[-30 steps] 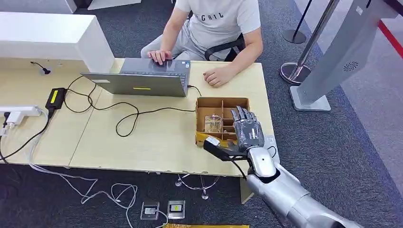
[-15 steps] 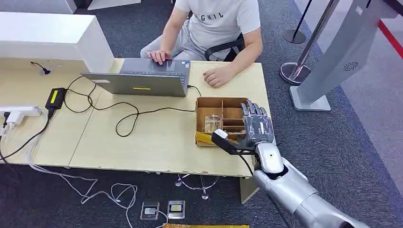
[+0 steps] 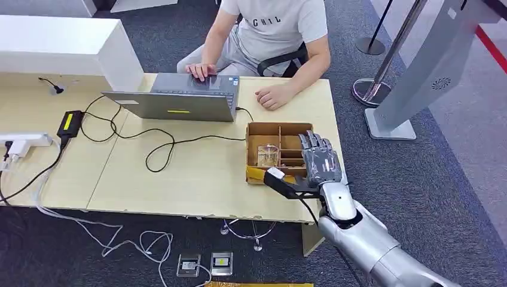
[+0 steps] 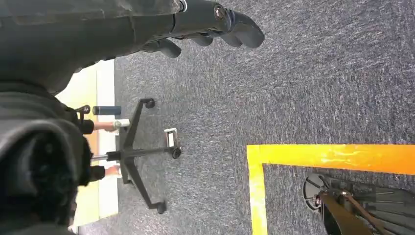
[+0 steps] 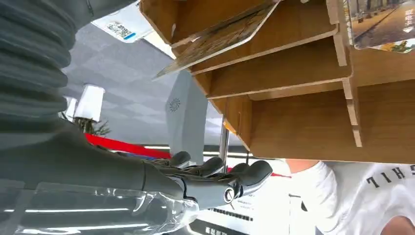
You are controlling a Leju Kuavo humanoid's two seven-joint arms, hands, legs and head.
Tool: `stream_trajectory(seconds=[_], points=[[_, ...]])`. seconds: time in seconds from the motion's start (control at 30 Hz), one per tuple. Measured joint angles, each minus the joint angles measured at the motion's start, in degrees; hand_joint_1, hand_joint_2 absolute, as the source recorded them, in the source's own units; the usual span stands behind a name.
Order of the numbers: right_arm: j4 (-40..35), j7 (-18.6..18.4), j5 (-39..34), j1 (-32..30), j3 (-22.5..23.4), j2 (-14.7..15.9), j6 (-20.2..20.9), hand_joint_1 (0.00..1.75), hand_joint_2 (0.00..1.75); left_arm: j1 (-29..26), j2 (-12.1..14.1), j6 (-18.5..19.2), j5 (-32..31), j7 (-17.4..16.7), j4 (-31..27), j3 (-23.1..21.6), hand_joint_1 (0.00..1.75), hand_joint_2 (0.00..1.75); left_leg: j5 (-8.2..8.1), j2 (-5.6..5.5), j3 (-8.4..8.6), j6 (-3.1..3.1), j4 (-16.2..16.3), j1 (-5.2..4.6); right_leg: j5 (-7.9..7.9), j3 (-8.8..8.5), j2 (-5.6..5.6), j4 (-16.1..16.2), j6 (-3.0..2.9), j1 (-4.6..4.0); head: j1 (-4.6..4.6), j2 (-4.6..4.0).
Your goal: Pass the card to the sensor for recognition and then transmit it.
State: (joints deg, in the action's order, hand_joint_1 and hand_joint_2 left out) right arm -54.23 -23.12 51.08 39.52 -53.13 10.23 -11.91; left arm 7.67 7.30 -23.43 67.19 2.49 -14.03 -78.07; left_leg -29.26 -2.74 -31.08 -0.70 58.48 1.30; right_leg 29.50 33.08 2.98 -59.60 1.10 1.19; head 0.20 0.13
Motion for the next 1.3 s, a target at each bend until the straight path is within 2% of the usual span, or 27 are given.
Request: stream_trajectory(seconds=[0.7,0.73,0.77,0.8,1.3], points=[[-0.5,0.4,-0.9,-0.3,-0.2,-0.2,-0.1,0.00,1.75,0.0,0.2,0.0,0.0,0.0,0.0,0.0,0.00,0.00,0.00,0.00,-0.01,0.00,0.0,0.00,0.00,0.00,-0.01,0.0,0.00,0.00,0.00,0.00],[-0.4,0.4,-1.0,-0.3,-0.2,-0.2,-0.2,0.14,1.75,0.0,0.3,0.0,0.0,0.0,0.0,0.0,0.00,0.00,0.00,0.00,-0.01,0.00,0.0,0.00,0.00,0.00,-0.01,0.0,0.00,0.00,0.00,0.00],[-0.3,0.3,-1.1,-0.3,-0.2,-0.2,-0.2,0.54,1.75,0.0,0.3,0.0,0.0,0.0,0.0,0.0,0.00,0.00,0.00,0.00,-0.01,0.00,0.0,0.00,0.00,0.00,-0.01,0.0,0.00,0.00,0.00,0.00],[-0.2,0.3,-1.2,-0.3,-0.2,-0.2,-0.2,1.75,1.75,0.0,0.3,0.0,0.0,0.0,0.0,0.0,0.00,0.00,0.00,0.00,-0.01,0.00,0.0,0.00,0.00,0.01,0.00,0.0,0.00,0.00,0.00,0.00],[0.4,-0.3,-1.3,-0.3,-0.3,-0.2,0.1,1.75,1.75,0.0,0.5,0.2,-0.8,0.0,0.0,0.0,0.00,0.00,0.00,0.00,0.00,0.00,0.0,0.00,0.00,0.01,0.00,0.0,0.00,0.00,0.00,0.00]])
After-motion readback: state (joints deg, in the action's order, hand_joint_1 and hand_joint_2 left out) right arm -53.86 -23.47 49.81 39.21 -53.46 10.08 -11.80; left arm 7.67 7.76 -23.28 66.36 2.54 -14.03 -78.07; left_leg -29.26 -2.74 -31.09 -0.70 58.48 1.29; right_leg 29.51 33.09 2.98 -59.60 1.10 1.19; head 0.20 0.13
